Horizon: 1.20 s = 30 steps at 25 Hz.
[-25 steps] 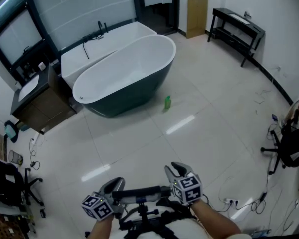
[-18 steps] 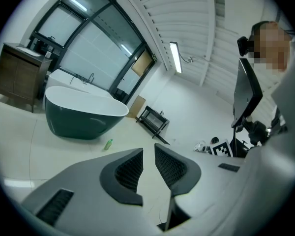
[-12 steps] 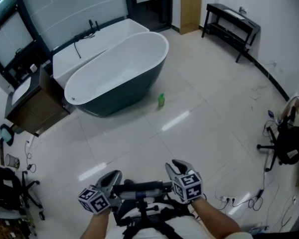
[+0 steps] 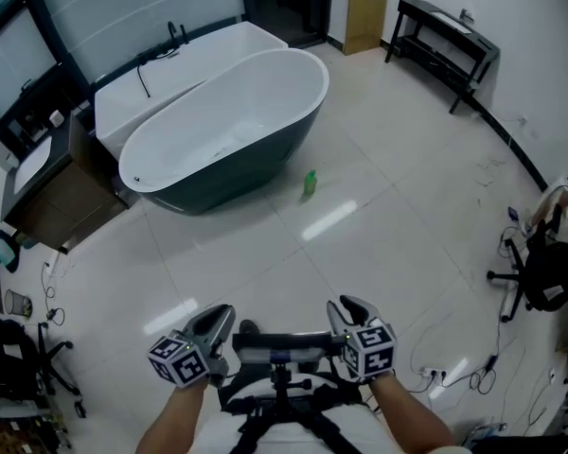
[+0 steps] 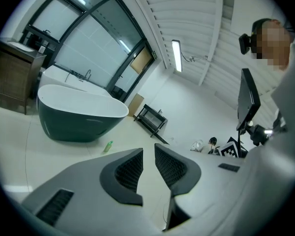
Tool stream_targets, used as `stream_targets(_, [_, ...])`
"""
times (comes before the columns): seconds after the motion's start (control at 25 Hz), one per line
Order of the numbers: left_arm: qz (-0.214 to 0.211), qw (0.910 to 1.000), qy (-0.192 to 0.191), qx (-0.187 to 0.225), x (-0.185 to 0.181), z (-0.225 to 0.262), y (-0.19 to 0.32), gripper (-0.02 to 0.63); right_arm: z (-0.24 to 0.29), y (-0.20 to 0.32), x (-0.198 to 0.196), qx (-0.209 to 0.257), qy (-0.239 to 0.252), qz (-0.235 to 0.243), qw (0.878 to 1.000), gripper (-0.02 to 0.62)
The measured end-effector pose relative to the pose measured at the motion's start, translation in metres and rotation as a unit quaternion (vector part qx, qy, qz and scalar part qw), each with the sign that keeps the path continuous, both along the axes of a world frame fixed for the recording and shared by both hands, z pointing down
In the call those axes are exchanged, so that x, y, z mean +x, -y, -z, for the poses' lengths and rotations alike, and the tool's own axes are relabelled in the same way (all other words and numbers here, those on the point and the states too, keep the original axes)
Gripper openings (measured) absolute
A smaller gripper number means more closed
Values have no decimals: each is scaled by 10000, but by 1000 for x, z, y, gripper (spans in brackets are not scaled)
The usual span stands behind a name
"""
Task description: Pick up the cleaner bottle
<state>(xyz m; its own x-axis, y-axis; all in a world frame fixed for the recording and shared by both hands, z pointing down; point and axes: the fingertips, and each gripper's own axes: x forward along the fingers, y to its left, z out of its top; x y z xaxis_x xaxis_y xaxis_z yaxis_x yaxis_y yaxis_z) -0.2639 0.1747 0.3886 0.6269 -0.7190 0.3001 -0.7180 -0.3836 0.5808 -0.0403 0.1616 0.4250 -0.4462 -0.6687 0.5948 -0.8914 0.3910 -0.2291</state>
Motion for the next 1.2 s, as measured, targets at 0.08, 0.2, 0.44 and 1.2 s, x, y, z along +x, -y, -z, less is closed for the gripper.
stream_targets(0.08, [-132,9999,-10,7,-4,1,12,74,0,8,-5,-20,-4,-123,9999,117])
stream_targets(0.2, [-315,9995,-30,23,-11,3,32,74,4,23,-17,0,2,-271,9996,115])
stream_targets(0.44, [-607,9980,-156,45,-35,6,63,74,13,52,-51,49,-49,-468,9989,116])
stream_targets(1.2, [-1415,9894,-258,-200,-54,-12,97,74,3,76,-79,-80,-129,-1077,9941,115])
